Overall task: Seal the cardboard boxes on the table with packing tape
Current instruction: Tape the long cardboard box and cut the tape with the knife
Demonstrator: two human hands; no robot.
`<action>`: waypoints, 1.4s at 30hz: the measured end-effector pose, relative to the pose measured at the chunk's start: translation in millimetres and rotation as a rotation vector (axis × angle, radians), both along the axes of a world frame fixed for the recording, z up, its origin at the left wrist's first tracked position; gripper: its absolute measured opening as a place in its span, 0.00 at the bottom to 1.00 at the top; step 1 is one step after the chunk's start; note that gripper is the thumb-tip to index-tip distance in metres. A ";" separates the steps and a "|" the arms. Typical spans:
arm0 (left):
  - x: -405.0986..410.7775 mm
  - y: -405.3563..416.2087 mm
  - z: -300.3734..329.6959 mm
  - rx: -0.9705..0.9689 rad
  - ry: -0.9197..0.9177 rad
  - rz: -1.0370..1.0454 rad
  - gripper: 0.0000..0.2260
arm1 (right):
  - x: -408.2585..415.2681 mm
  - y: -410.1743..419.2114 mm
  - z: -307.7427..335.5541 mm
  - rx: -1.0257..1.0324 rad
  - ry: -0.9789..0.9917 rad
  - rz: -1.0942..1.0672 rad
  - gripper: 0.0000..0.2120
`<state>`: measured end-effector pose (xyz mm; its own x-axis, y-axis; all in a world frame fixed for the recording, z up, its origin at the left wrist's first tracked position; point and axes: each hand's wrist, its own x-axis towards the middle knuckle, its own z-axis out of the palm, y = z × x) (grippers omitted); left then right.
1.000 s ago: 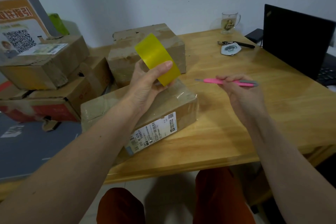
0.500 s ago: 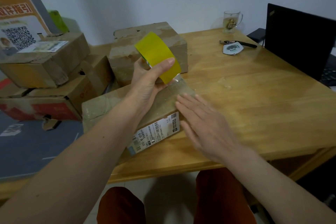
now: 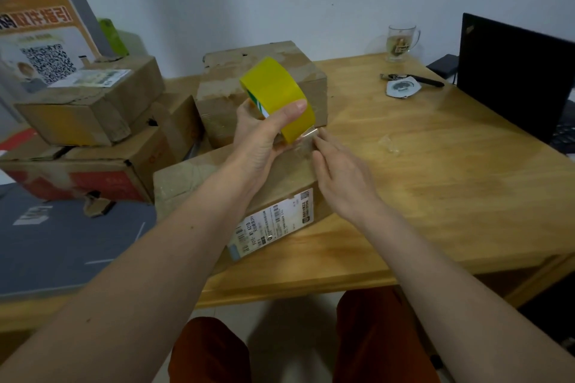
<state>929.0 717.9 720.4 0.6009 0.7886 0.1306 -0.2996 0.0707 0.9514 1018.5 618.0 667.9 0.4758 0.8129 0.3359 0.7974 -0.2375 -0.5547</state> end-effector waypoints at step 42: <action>-108.7 7.4 -31.2 0.204 0.041 0.768 0.56 | -67.0 -3.9 -33.4 0.469 -0.468 0.190 0.16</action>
<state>820.3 725.3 689.2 -0.0937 0.9473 0.3064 -0.1589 -0.3180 0.9347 951.5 614.2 634.5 0.0589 0.5862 0.8080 0.9821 0.1112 -0.1522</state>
